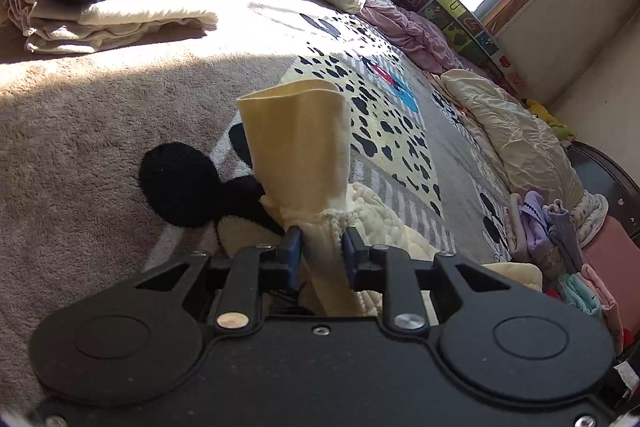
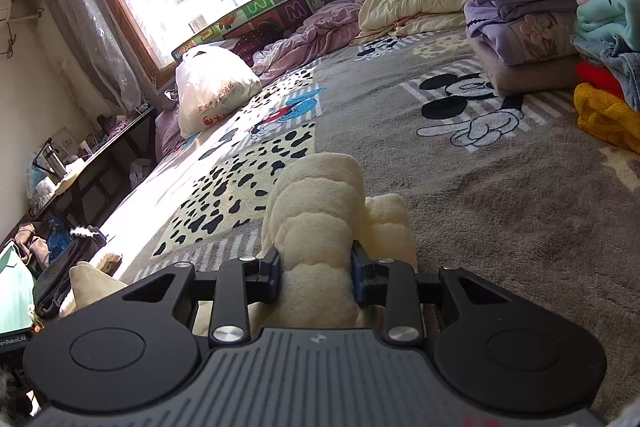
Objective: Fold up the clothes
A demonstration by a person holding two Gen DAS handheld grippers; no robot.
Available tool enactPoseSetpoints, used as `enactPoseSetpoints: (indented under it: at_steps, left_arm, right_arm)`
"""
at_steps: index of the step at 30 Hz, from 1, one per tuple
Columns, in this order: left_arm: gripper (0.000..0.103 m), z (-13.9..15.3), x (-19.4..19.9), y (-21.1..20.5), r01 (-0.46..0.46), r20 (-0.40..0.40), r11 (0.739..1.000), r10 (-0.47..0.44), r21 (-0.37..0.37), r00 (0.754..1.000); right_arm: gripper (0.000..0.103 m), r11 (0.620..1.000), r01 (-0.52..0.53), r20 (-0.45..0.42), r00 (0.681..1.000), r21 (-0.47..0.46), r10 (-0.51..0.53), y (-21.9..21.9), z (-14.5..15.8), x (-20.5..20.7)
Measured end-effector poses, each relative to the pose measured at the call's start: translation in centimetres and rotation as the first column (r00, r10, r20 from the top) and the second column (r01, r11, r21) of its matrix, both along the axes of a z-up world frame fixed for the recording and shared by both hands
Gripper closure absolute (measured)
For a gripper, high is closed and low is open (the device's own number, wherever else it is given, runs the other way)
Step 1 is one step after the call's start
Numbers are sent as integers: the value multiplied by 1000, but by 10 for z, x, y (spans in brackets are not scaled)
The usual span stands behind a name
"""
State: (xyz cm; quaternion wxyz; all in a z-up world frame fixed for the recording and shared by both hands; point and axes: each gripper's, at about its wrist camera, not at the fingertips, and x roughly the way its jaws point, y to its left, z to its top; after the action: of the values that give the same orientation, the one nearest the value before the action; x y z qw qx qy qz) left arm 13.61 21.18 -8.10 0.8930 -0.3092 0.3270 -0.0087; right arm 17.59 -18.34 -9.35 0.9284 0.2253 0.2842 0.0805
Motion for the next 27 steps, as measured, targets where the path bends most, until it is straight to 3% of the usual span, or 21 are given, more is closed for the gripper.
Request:
enactPoseSetpoints:
  at_steps: [3, 5, 6, 8, 11, 15, 16, 17, 18, 21, 24, 27]
  left_arm:
    - [50, 3, -5, 10, -57, -5, 998, 57, -5, 998]
    - [41, 7, -8, 16, -81, 8, 996, 81, -23, 997]
    - [38, 7, -8, 18, -96, 6, 995, 96, -28, 995]
    - [38, 7, -8, 21, -126, 0, 991, 126, -36, 992]
    - [38, 1, 2, 23, -151, -22, 987, 150, -48, 988]
    - [37, -6, 22, 24, -117, -27, 990, 116, -77, 993]
    - [38, -11, 28, 20, -96, -31, 993, 94, -67, 995]
    - [53, -15, 33, 15, -76, -34, 996, 74, -55, 997]
    - [79, -20, 39, 10, -55, -45, 997, 53, -47, 998]
    - [86, -22, 55, -4, 9, -15, 1000, -9, 30, 1000]
    - [90, -11, 69, -10, 53, 81, 997, -57, 49, 995]
    - [91, -5, 78, -13, 68, 222, 996, -77, 50, 972]
  right_arm:
    - [49, 999, -4, -56, 998, -51, 1, 3, -7, -4]
    - [45, 998, -10, -50, 999, -65, 6, 2, -8, -10]
    - [37, 998, -5, -52, 999, -68, 2, 0, -8, -12]
    - [29, 998, 1, -61, 998, -62, -5, -5, -10, -13]
    - [27, 999, 2, -76, 997, -48, -6, -12, -16, -11]
    - [31, 999, -31, -87, 996, -42, 27, -14, -24, -3]
    - [35, 998, -45, -90, 995, -42, 41, -13, -25, 0]
    - [40, 997, -56, -94, 994, -47, 52, -12, -27, 2]
    - [44, 997, -66, -94, 994, -52, 61, -12, -28, 4]
    - [54, 995, -87, -70, 994, -58, 82, -13, -27, 8]
    - [59, 995, -77, -30, 997, -64, 76, -14, -21, 9]
    - [63, 998, -41, 28, 999, -47, 42, -18, -14, 11]
